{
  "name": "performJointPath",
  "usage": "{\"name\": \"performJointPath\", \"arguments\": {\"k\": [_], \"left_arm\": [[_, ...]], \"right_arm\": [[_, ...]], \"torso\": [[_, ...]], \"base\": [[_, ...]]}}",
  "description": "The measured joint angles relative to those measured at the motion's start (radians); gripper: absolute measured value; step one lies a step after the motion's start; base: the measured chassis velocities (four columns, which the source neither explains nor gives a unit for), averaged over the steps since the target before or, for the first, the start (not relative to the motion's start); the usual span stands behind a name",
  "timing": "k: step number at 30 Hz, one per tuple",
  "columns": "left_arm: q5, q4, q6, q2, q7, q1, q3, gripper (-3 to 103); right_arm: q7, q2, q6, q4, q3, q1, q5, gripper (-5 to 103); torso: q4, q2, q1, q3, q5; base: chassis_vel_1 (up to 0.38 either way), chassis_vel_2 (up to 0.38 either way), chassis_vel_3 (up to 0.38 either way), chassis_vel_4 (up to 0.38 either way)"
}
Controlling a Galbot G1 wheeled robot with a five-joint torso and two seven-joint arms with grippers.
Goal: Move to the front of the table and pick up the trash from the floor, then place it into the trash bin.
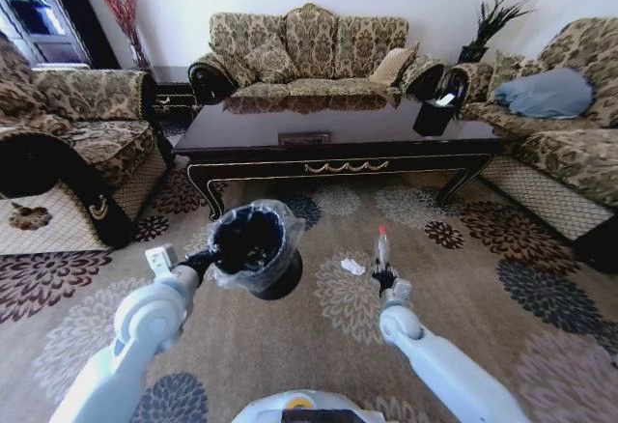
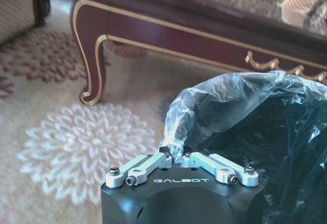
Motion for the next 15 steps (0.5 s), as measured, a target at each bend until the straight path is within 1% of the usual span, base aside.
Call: {"name": "performJointPath", "arguments": {"k": [1,2,5,7,8,9,11,15], "left_arm": [[0.000,0.005,0.002,-0.004,0.000,0.006,0.012,3],[0.000,0.005,0.002,-0.004,0.000,0.006,0.012,3],[0.001,0.018,0.004,-0.012,-0.002,0.020,0.039,3],[0.004,0.029,0.006,-0.019,-0.004,0.028,0.060,3],[0.004,0.029,0.006,-0.019,-0.004,0.028,0.060,3],[0.006,0.034,0.006,-0.024,-0.004,0.030,0.071,3],[0.012,0.045,0.007,-0.031,-0.004,0.030,0.089,3],[0.026,0.068,0.009,-0.035,-0.004,0.027,0.118,3]], "right_arm": [[-0.039,-0.004,0.032,0.022,0.006,-0.002,-0.010,24],[-0.039,-0.004,0.032,0.022,0.006,-0.002,-0.010,24],[-0.095,-0.007,0.079,0.060,0.009,-0.003,-0.021,24],[-0.141,-0.005,0.115,0.076,0.005,-0.004,-0.051,24],[-0.141,-0.005,0.115,0.076,0.005,-0.004,-0.051,24],[-0.163,-0.002,0.131,0.085,-0.001,-0.005,-0.069,24],[-0.183,0.003,0.149,0.108,-0.017,-0.004,-0.090,24],[-0.187,0.006,0.158,0.148,-0.041,0.003,-0.105,24]], "torso": [[0.0000,0.000,0.000,0.000,0.0001],[0.0000,0.000,0.000,0.000,0.0001],[0.0004,0.000,0.000,0.000,-0.0001],[0.0004,0.000,0.000,0.000,-0.0001],[0.0004,0.000,0.000,0.000,-0.0001],[0.0002,0.000,0.000,0.000,0.0000],[0.0000,0.000,0.000,0.000,0.0001],[0.0002,0.000,0.000,0.000,-0.0001]], "base": [[0.000,0.000,0.000,0.000],[0.000,0.000,0.000,0.000],[0.000,0.000,0.000,0.000],[0.000,0.000,0.000,0.000],[0.000,0.000,0.000,0.000],[0.000,0.000,0.000,0.000],[0.000,0.000,0.000,0.000],[0.000,0.000,0.000,0.000]]}}
